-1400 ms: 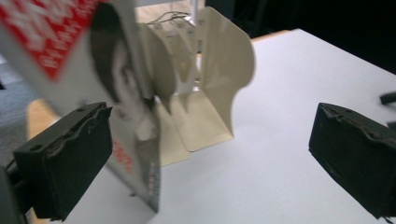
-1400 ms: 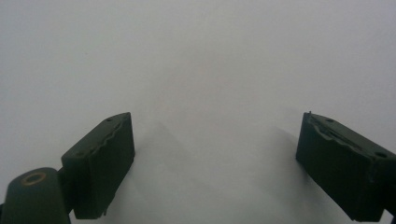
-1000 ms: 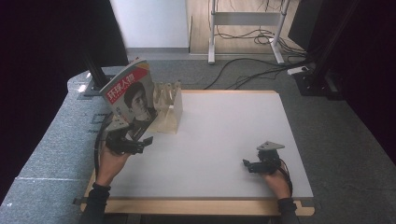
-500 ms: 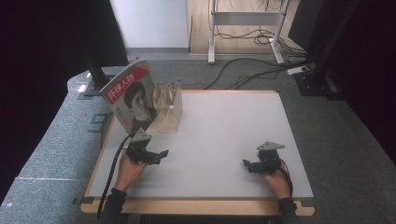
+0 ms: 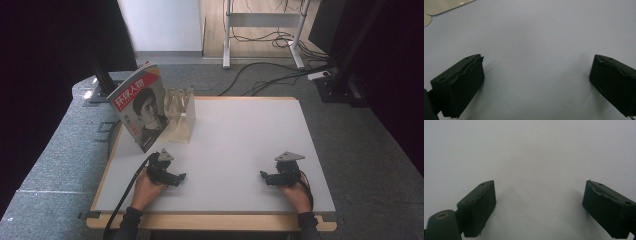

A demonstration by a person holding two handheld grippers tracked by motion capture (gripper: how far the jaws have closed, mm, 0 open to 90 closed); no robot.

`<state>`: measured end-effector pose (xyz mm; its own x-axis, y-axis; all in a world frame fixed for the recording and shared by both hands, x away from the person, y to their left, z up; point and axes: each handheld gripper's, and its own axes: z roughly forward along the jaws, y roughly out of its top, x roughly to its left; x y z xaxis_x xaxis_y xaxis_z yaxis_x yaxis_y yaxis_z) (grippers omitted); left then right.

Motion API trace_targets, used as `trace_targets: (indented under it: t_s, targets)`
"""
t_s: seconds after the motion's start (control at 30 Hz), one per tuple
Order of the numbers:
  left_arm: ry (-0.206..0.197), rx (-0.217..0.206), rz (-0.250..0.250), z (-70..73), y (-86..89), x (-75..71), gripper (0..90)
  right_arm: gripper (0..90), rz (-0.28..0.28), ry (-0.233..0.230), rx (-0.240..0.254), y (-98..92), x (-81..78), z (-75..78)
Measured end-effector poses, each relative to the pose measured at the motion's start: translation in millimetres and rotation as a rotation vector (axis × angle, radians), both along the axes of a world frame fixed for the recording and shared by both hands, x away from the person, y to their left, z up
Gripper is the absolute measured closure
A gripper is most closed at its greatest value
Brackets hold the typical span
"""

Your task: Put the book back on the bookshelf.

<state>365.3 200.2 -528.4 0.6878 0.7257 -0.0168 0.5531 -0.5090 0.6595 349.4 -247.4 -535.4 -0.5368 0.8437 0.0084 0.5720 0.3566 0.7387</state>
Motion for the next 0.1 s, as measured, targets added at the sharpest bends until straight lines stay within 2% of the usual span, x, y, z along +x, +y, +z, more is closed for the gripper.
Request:
trace_targets:
  t_s: [0.1]
  targets:
    - [-0.001, 0.0, 0.001, -0.1, -0.1, -0.1, 0.0, 10.6, -0.002, 0.0, 0.0, 0.1, -0.2, -0.2]
